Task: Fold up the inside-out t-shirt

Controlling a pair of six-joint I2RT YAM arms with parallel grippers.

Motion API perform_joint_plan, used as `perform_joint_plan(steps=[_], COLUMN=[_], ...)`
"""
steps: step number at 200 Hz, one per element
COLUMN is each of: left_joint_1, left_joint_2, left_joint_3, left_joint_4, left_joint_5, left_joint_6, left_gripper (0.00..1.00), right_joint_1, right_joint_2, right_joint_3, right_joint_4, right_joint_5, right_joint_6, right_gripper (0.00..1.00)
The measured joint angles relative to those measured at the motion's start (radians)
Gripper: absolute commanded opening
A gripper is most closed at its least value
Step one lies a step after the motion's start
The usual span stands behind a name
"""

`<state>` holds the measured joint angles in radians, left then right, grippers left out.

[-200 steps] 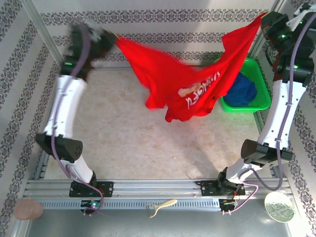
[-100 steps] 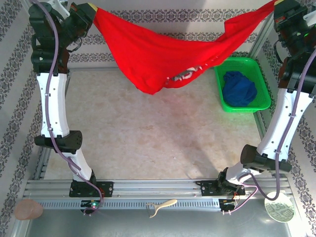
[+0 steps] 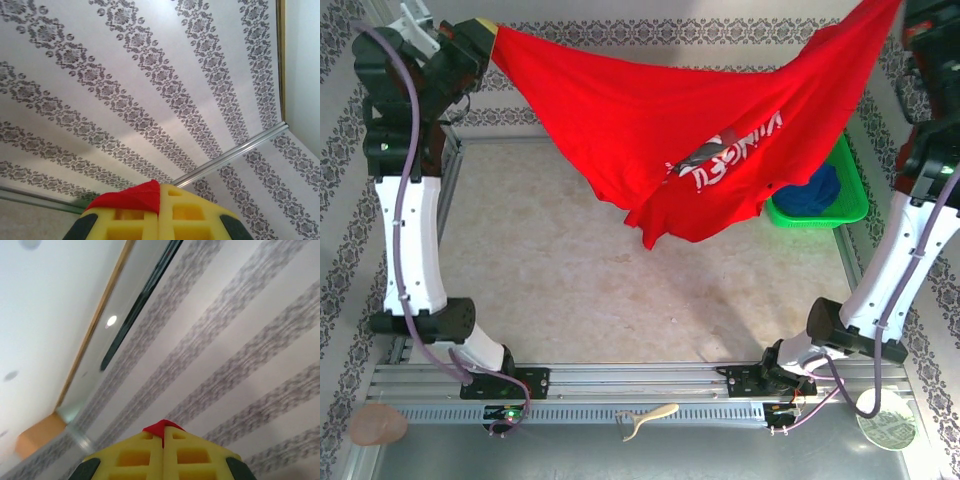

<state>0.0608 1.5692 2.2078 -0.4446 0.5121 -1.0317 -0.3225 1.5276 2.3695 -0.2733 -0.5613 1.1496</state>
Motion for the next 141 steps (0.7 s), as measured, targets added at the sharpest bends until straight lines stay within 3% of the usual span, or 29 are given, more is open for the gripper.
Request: perform_joint_plan(steps=[20,38,50,71,90,113,141], left_joint_1=[0.009,0.027,0.037,0.044,0.039,-0.005,-0.168], left_joint_2=[0.020,0.146,0.288,0.552,0.655,0.587,0.286], left_joint_3=[-0.084,-0.078,-0.013,0.138,0.175,0.024,-0.424], left_joint_4=[0.049,0.118,0.122,0.024,-0.138,-0.254,-0.256], left_joint_5=[0.004,0.035,0.059,0.094,0.100,0.068,-0.043], left_joint_6=[-0.026,-0.061,-0.080,-0.044,0.043,0.187,0.335], left_gripper=[0.07,0.40,0.52,0.59,0.62,0.65,0.66], right_joint_1=[0.117,0.171,0.195,0.240,0.288,0.321,0.318], right_joint_2=[0.021,0.091,0.153,0.209,0.153,0.025,-0.092], right_joint_3=[-0.045,-0.047,-0.044,-0.098,-0.316,-0.632,-0.871], right_joint_4=[0.017,0.033,0.021,-0.038,-0.048,-0.028,-0.007], right_joint_5=[-0.006,-0.008,-0.006,0.014,0.049,0.087,0.132], right_joint_6=[-0.032,-0.051,-0.072,-0.145,-0.227,-0.294,-0.347], right_gripper=[0.00,0.00,0.00,0.00,0.00,0.00,0.00])
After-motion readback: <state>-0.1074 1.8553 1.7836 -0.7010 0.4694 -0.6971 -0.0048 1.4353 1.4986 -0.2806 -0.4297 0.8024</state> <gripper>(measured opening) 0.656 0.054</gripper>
